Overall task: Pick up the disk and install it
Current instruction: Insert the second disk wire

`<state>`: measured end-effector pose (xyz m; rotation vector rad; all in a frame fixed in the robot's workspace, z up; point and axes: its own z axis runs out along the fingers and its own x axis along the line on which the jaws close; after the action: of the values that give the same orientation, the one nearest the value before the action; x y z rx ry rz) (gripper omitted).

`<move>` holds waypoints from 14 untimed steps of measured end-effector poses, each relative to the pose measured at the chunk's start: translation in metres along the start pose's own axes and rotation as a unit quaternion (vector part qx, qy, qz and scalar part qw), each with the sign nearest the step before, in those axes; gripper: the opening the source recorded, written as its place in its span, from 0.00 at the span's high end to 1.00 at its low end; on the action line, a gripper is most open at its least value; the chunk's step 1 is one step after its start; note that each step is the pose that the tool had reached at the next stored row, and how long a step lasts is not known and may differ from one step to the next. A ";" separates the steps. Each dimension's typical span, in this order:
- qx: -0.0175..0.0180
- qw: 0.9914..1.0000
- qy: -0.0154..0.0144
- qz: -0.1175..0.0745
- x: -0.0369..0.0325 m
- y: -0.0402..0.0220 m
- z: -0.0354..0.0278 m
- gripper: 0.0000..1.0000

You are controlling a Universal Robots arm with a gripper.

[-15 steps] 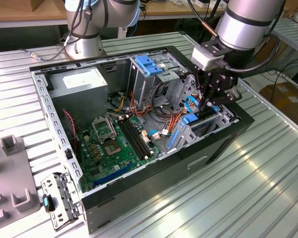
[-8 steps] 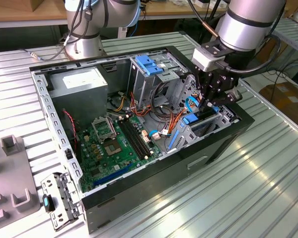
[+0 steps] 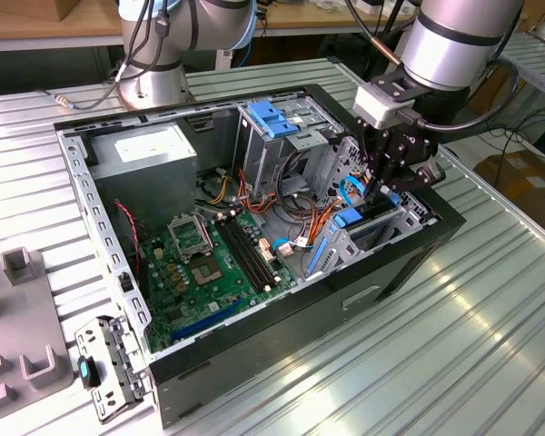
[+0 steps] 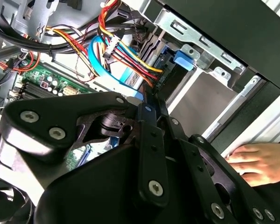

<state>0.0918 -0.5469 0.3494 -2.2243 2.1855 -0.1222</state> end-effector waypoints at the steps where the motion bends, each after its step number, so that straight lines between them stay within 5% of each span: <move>1: 0.000 1.000 -0.001 -0.003 0.0000 0.0000 0.0006 0.84; 6: 0.000 1.000 -0.007 -0.003 0.0031 0.0002 0.0014 0.84; 14: 0.000 1.000 -0.007 -0.003 0.0048 0.0003 0.0026 0.84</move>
<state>0.0918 -0.5518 0.3470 -2.2234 2.1722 -0.1061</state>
